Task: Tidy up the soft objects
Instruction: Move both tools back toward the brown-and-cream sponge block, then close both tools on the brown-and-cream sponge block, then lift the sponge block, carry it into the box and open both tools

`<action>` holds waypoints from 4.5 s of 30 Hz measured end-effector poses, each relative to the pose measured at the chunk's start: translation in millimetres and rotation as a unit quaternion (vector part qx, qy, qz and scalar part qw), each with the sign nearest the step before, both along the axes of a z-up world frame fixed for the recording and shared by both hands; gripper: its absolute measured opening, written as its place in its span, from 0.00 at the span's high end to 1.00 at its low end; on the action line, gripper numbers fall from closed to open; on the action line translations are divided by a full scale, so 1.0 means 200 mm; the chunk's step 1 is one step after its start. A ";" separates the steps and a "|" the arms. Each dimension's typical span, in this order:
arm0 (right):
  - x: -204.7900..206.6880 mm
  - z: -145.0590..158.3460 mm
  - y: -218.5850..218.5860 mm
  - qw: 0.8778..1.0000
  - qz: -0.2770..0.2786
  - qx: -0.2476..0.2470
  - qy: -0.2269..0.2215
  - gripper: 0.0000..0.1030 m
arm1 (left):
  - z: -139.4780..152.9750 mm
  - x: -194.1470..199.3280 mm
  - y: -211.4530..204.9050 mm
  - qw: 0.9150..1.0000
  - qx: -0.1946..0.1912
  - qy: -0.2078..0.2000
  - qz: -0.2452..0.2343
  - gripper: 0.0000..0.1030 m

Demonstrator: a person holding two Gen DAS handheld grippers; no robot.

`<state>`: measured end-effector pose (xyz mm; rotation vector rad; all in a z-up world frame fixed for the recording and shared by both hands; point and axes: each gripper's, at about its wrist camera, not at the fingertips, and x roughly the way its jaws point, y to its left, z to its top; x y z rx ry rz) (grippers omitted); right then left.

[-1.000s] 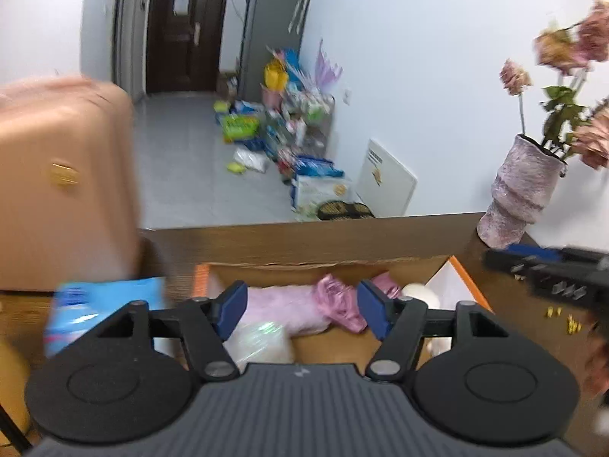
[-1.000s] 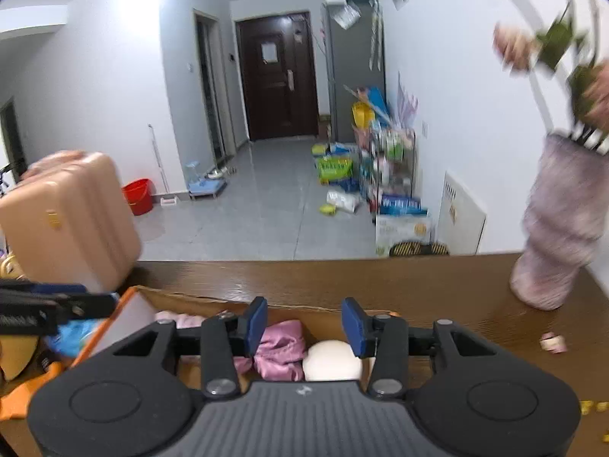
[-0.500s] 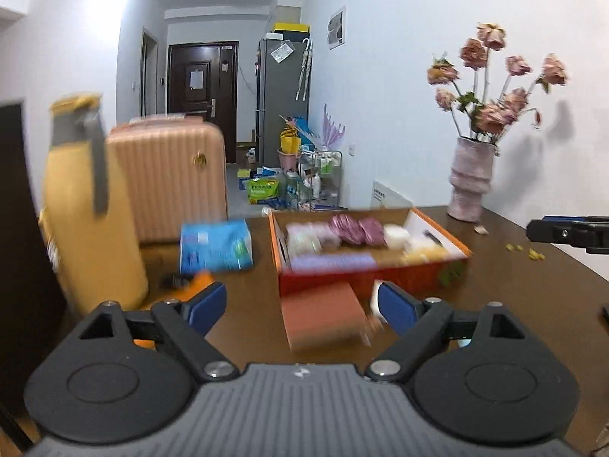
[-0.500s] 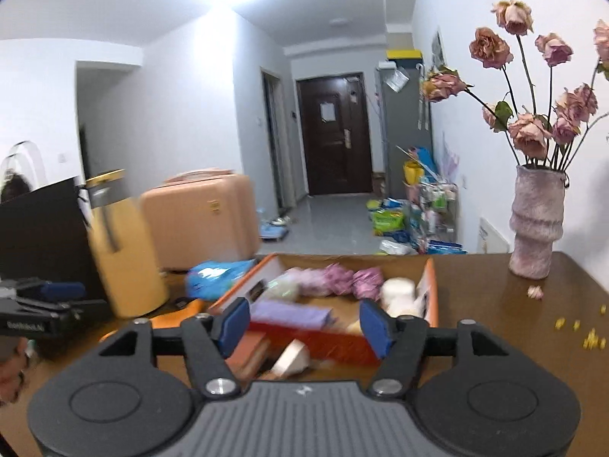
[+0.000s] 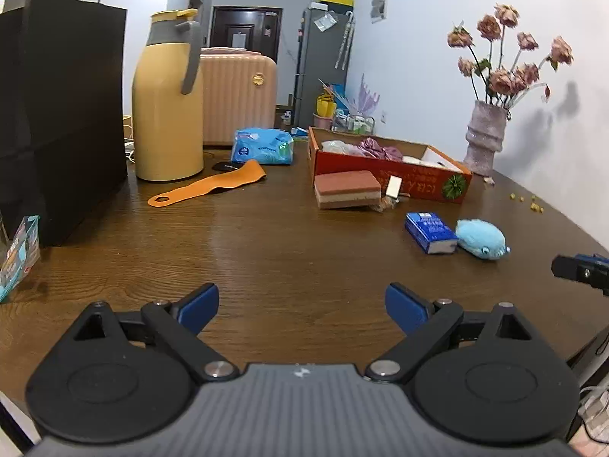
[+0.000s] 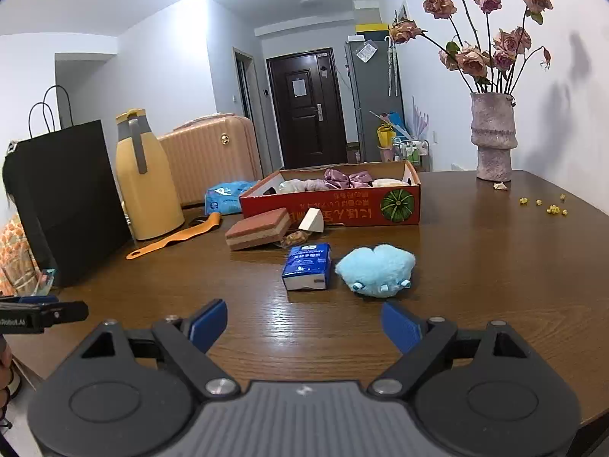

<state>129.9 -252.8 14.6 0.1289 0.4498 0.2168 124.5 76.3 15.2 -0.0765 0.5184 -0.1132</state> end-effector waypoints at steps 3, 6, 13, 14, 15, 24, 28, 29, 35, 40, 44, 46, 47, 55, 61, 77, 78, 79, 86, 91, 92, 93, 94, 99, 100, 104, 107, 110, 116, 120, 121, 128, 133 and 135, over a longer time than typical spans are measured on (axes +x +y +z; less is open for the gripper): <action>-0.01 0.00 0.01 1.000 -0.006 0.003 -0.011 0.16 | 0.01 0.03 0.00 1.000 -0.010 -0.004 0.005 0.07; 0.03 0.01 0.01 1.000 -0.005 0.006 -0.015 0.16 | 0.01 0.08 -0.02 1.000 -0.020 -0.003 0.005 0.07; 0.26 0.01 -0.01 0.999 0.013 0.034 0.011 0.15 | 0.05 0.35 -0.08 1.000 -0.012 -0.012 -0.014 0.07; 0.30 0.02 0.00 0.999 0.014 0.029 0.005 0.15 | 0.05 0.42 -0.09 1.000 -0.010 -0.015 -0.020 0.07; 0.35 0.04 0.01 0.999 0.020 0.026 -0.003 0.15 | 0.06 0.49 -0.10 1.000 -0.008 -0.016 -0.025 0.07; 1.09 0.05 0.24 0.997 0.067 0.028 0.001 0.44 | -0.03 1.36 -0.15 0.997 -0.044 0.051 -0.038 0.39; 1.43 -0.04 0.31 0.996 0.072 0.048 0.032 0.52 | -0.15 1.58 -0.15 0.995 -0.066 0.068 -0.041 0.41; 1.49 -0.06 0.32 0.995 0.073 0.053 0.040 0.57 | -0.19 1.60 -0.14 0.993 -0.081 0.081 -0.042 0.45; 1.65 -0.22 0.36 0.993 0.074 0.049 0.074 0.74 | -0.30 1.63 -0.01 0.974 -0.191 0.102 -0.063 0.66; 1.66 -0.26 0.37 0.990 0.095 0.058 0.089 0.75 | -0.31 1.63 -0.03 0.973 -0.195 0.103 -0.072 0.71; 1.65 -0.26 0.35 0.989 0.096 0.068 0.093 0.73 | -0.31 1.63 -0.03 0.973 -0.195 0.103 -0.070 0.71; 1.65 -0.26 0.35 0.989 0.096 0.067 0.094 0.73 | -0.31 1.63 -0.05 0.975 -0.186 0.099 -0.068 0.71; 1.65 -0.26 0.35 0.989 0.095 0.065 0.095 0.70 | -0.30 1.62 -0.05 0.976 -0.183 0.099 -0.066 0.72; 1.76 -0.30 0.18 0.964 0.113 0.176 0.164 0.73 | -0.26 1.52 -0.01 0.956 -0.252 0.131 -0.070 0.77; 1.43 -0.06 0.20 0.975 0.127 0.154 0.101 0.74 | -0.03 1.17 -0.05 0.967 -0.233 0.082 -0.065 0.77; 0.46 -0.22 0.10 0.982 0.080 0.118 0.128 0.72 | -0.24 0.42 -0.24 0.965 -0.202 0.145 -0.088 0.71; 0.43 -0.21 0.12 0.986 0.072 0.102 0.115 0.69 | -0.23 0.41 -0.24 0.965 -0.202 0.142 -0.089 0.68; 0.41 -0.22 0.13 0.987 0.072 0.093 0.107 0.67 | -0.23 0.41 -0.25 0.966 -0.200 0.138 -0.089 0.62; 0.40 -0.23 0.14 0.986 0.072 0.096 0.116 0.63 | -0.24 0.43 -0.24 0.966 -0.195 0.143 -0.088 0.63; 0.43 -0.24 0.12 0.984 0.074 0.109 0.120 0.72 | -0.24 0.48 -0.25 0.962 -0.206 0.154 -0.094 0.70; 0.44 -0.23 0.12 0.984 0.074 0.110 0.119 0.73 | -0.23 0.50 -0.26 0.962 -0.206 0.154 -0.095 0.70; 0.46 -0.22 0.12 0.985 0.073 0.108 0.114 0.73 | -0.20 0.53 -0.28 0.963 -0.200 0.148 -0.101 0.70; 0.48 -0.19 0.11 0.986 0.071 0.101 0.108 0.73 | -0.17 0.58 -0.30 0.966 -0.193 0.139 -0.106 0.70; 0.76 0.05 0.07 0.994 0.062 0.075 0.044 0.73 | 0.11 0.98 -0.41 0.973 -0.169 0.076 -0.138 0.70; 0.84 0.12 0.05 0.995 0.060 0.069 0.027 0.73 | 0.17 1.10 -0.43 0.973 -0.167 0.066 -0.145 0.70; 1.38 0.29 -0.02 0.997 0.048 0.058 0.012 0.72 | 0.29 1.68 -0.53 0.971 -0.164 0.081 -0.153 0.70; 1.83 0.31 -0.07 0.997 0.030 0.064 0.041 0.72 | 0.26 2.09 -0.59 0.968 -0.166 0.120 -0.144 0.69; 2.22 0.23 -0.09 0.993 0.017 0.077 0.091 0.72 | 0.16 2.42 -0.63 0.970 -0.145 0.149 -0.122 0.69; 2.65 -0.03 0.00 0.981 0.031 0.056 0.183 0.72 | -0.09 2.72 -0.65 0.972 -0.058 0.197 -0.109 0.68; 2.74 -0.08 0.08 0.977 0.049 0.021 0.205 0.71 | -0.11 2.72 -0.64 0.971 -0.041 0.205 -0.115 0.68; 2.75 -0.07 0.07 0.975 0.054 0.028 0.213 0.71 | -0.10 2.71 -0.65 0.971 -0.032 0.209 -0.113 0.68; 2.78 -0.07 0.02 0.953 0.083 0.091 0.276 0.70 | -0.07 2.68 -0.57 0.961 -0.050 0.251 -0.105 0.68; 2.86 -0.12 -0.02 0.936 0.080 0.135 0.316 0.72 | -0.11 2.72 -0.55 0.963 -0.051 0.247 -0.093 0.66; 2.91 -0.20 0.00 0.936 0.064 0.127 0.321 0.67 | -0.13 2.74 -0.59 0.967 -0.042 0.239 -0.073 0.66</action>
